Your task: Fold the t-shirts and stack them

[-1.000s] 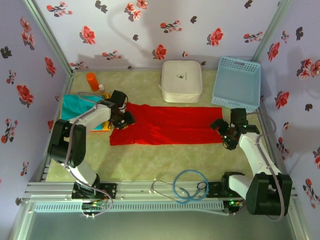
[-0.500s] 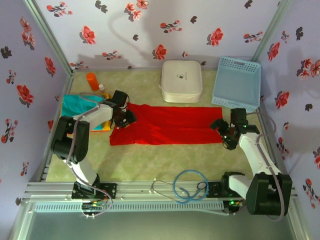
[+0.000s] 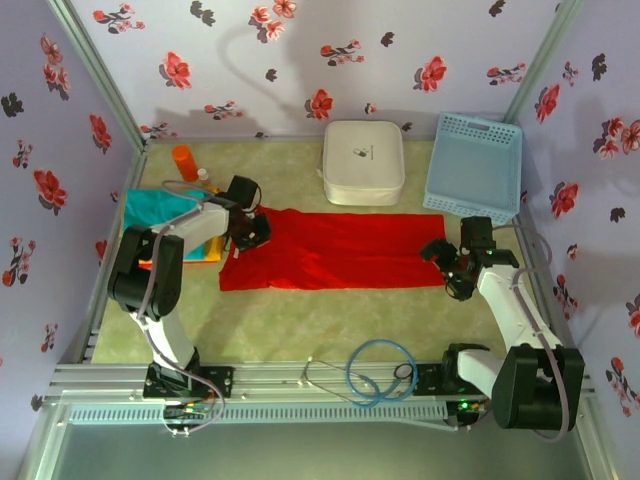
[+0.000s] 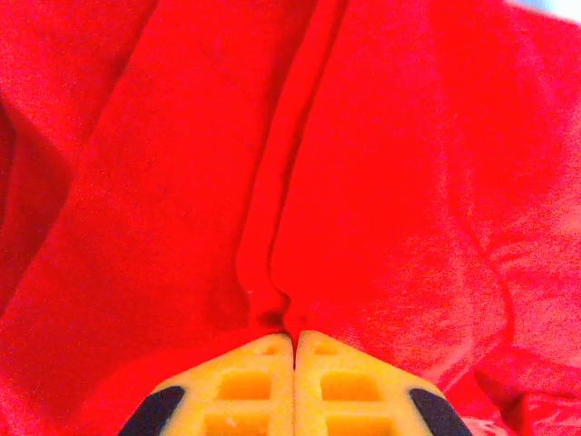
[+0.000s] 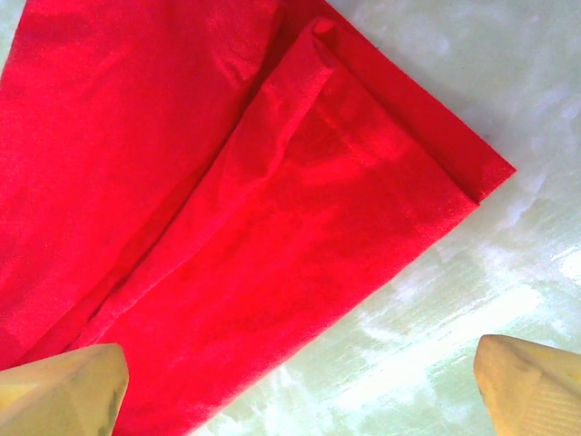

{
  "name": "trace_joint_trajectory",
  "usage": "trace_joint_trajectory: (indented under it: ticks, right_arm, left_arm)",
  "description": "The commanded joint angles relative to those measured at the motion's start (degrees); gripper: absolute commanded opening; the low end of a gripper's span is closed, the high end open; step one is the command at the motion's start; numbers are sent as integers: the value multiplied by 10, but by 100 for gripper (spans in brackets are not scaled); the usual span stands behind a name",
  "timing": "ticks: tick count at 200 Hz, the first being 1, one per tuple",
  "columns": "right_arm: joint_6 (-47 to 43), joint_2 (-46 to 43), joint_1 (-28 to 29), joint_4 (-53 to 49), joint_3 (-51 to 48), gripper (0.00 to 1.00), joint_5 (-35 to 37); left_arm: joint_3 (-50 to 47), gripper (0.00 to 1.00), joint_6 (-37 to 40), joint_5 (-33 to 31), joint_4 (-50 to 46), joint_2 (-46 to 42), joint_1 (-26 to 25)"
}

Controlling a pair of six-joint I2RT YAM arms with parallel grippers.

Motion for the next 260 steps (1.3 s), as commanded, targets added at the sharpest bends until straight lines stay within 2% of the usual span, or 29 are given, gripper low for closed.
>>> trace_joint_trajectory:
  ticks: [1,24,115,135,155,179,196,214,225,244,260]
  right_arm:
    - [-10,6,3,-21,12,98,12]
    - [-19,8,3,-31,26,98,16]
    - [-39,19,1,-48,43,98,20]
    - [-41,20,1,-48,40,98,20]
    - [-38,18,1,-50,37,99,29]
    - [-43,19,0,-41,31,99,35]
    - [-54,34,-3,-54,40,99,56]
    - [-66,47,-11,-65,43,93,83]
    - [-70,53,-24,-66,39,90,88]
    - [-71,54,-47,-67,27,78,92]
    - [-71,56,-58,-56,16,75,92]
  left_arm:
    - [34,2,10,-18,-23,-8,-7]
    - [72,2,23,-29,-38,0,-18]
    - [258,3,71,-39,-107,127,-46]
    - [280,9,77,-43,-112,145,-52]
    - [302,20,93,-45,-115,165,-62]
    - [335,40,123,-59,-160,179,-72]
    - [298,47,133,-77,-176,140,-71]
    - [215,50,131,-85,-166,60,-64]
    - [159,50,127,-82,-164,8,-56]
    - [63,46,120,-73,-167,-81,-36]
    - [-11,44,115,-49,-174,-148,-11]
